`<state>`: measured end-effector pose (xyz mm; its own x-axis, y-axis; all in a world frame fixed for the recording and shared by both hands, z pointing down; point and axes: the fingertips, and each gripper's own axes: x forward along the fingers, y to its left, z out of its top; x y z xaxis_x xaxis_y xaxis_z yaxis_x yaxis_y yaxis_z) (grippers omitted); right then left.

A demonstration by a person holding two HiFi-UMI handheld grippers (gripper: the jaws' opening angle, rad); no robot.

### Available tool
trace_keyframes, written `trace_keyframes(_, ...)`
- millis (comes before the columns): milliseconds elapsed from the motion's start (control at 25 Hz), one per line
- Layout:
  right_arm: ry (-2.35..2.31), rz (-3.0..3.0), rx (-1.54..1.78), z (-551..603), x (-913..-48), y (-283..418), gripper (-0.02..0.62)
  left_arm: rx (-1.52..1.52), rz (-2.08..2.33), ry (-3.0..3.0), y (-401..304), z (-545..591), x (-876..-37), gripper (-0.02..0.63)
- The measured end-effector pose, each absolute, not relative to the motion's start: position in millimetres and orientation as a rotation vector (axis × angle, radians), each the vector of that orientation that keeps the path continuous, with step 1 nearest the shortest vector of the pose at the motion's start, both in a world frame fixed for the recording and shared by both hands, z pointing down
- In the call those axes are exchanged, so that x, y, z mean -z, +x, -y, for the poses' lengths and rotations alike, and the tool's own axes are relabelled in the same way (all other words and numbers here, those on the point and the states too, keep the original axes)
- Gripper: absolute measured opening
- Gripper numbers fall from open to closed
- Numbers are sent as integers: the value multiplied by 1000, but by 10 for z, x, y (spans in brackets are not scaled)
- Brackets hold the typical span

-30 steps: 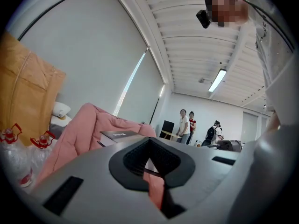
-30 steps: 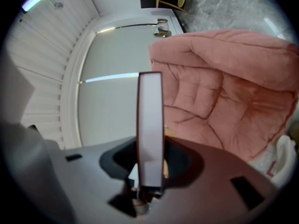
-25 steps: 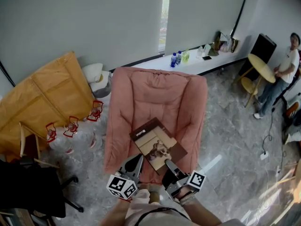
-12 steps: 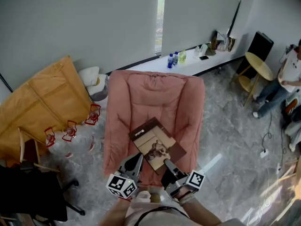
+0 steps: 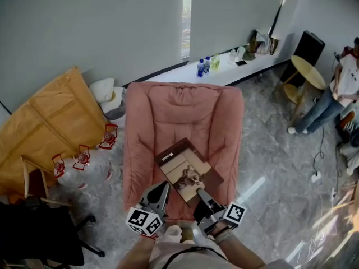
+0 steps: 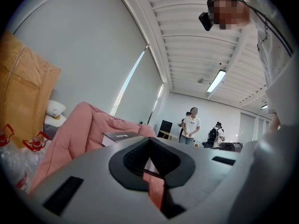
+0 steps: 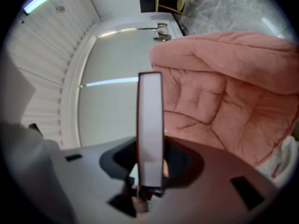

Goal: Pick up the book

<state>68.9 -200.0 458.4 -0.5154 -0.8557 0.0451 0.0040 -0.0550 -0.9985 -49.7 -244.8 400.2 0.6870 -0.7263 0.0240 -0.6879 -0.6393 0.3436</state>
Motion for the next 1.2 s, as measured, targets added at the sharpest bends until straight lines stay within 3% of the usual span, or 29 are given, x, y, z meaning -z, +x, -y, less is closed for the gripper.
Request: trace_keyframes(1200,-931,-1585,1638,2059,-4594,565,158,157,1105,2548,-609,2513,-4125,21)
